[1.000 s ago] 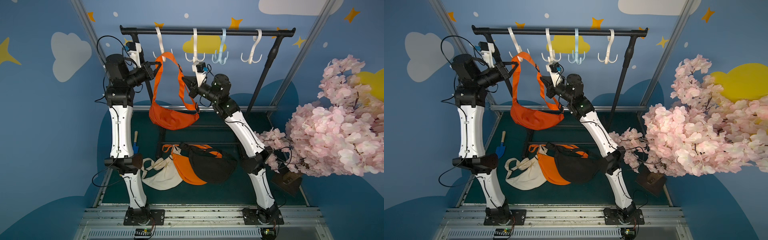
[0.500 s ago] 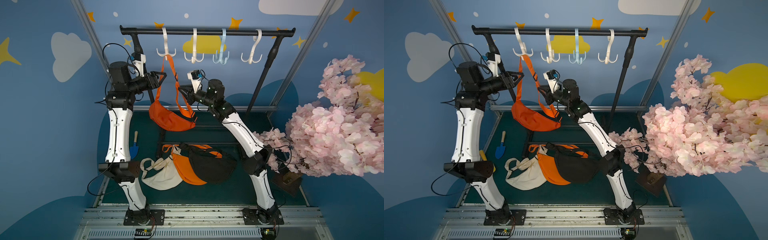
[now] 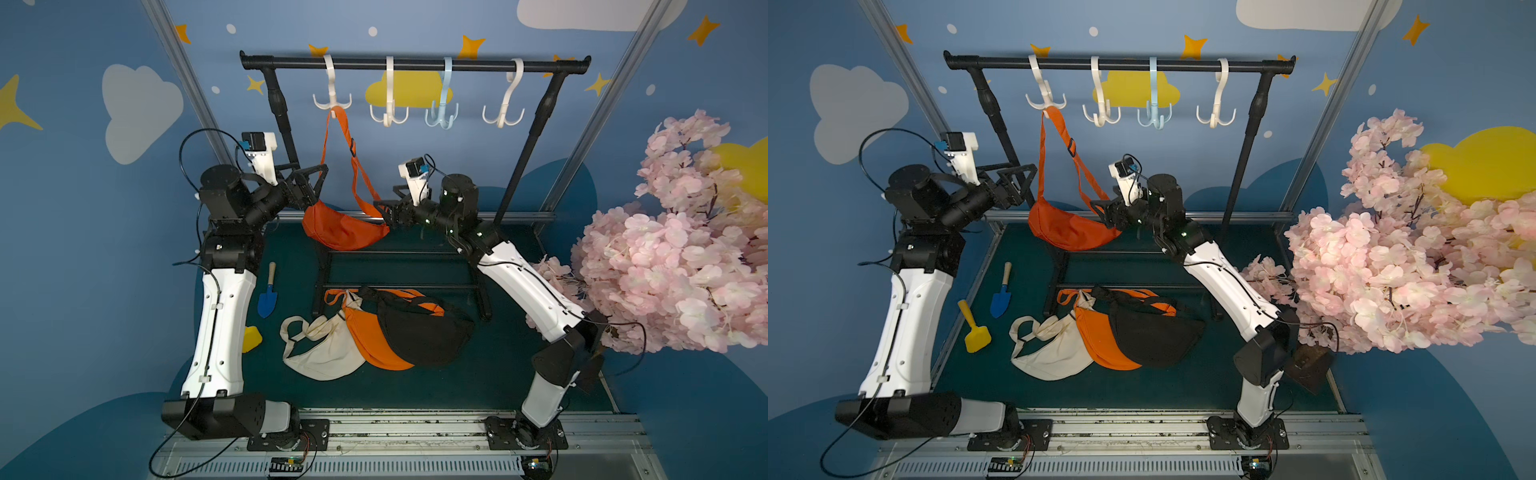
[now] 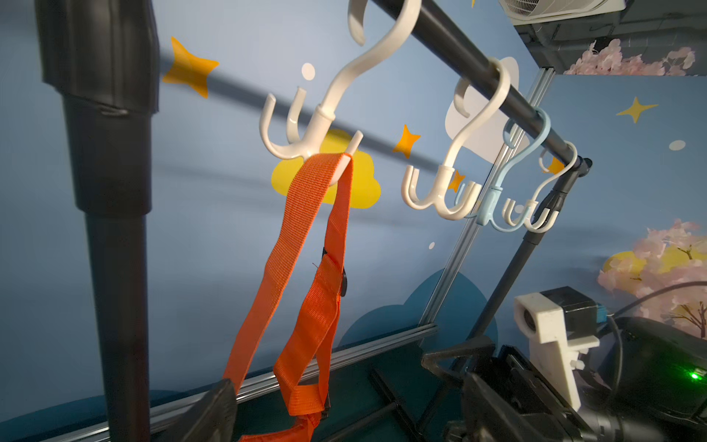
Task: Hang the bag on a hook
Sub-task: Hang the bag on the hook, then pick up the bag from the bag.
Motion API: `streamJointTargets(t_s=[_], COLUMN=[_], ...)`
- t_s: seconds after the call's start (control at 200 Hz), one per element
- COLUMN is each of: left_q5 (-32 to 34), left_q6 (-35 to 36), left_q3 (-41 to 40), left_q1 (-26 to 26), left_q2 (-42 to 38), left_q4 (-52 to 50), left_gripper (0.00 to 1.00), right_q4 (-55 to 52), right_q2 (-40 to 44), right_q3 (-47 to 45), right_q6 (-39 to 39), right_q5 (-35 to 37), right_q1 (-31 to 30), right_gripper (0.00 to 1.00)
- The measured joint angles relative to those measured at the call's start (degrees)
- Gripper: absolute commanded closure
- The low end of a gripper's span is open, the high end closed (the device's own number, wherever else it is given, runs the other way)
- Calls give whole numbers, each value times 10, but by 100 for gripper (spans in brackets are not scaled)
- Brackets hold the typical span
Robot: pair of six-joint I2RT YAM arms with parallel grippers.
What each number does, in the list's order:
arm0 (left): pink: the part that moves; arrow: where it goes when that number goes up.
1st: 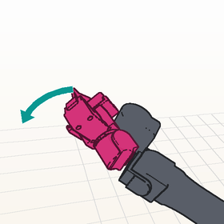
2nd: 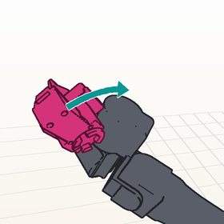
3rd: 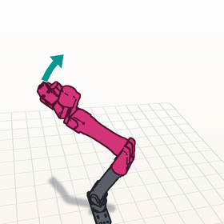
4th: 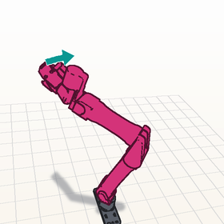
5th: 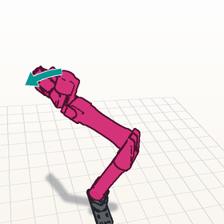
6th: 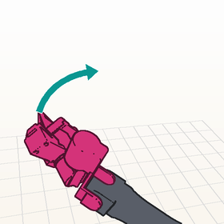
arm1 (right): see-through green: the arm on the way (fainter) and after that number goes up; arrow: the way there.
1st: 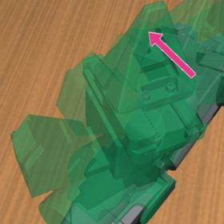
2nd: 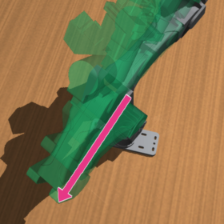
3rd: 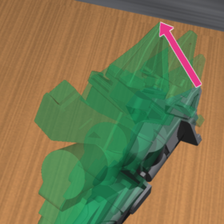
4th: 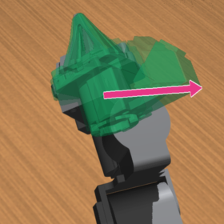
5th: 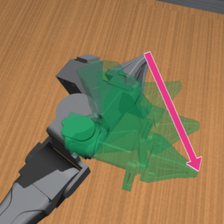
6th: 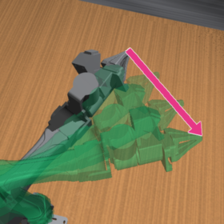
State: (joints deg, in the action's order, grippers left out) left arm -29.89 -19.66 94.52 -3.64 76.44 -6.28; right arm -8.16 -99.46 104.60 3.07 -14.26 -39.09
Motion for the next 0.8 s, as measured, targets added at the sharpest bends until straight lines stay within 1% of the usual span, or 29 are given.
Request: streamJointTargets(t_s=[0.12, 0.23, 0.355, 0.471, 0.596, 0.666, 0.801], left_q5=[33, 65, 91, 106, 116, 116, 111], left_q6=[-1, -9, -22, -34, -46, -50, -53], left_q3=[-127, -243, -339, -421, -485, -504, -505], left_q1=[-1, -1, -1, -1, -1, -2, -2], left_q2=[-92, -180, -254, -307, -343, -354, -355], left_q4=[46, 75, 85, 82, 64, 52, 44], left_gripper=[5, 4, 4, 4, 3, 3, 3], right_q4=[-17, -36, -71, -102, -113, -113, -110], right_q2=[73, 114, 126, 124, 103, 84, 40], right_q3=[-153, -280, -373, -410, -420, -424, -429], right_q6=[1, 10, 17, 23, 25, 25, 23], right_q5=[34, 62, 101, 132, 158, 165, 171], right_q1=[-1, -4, -4, 1, 20, 30, 47], right_gripper=[25, 28, 34, 38, 40, 41, 46])
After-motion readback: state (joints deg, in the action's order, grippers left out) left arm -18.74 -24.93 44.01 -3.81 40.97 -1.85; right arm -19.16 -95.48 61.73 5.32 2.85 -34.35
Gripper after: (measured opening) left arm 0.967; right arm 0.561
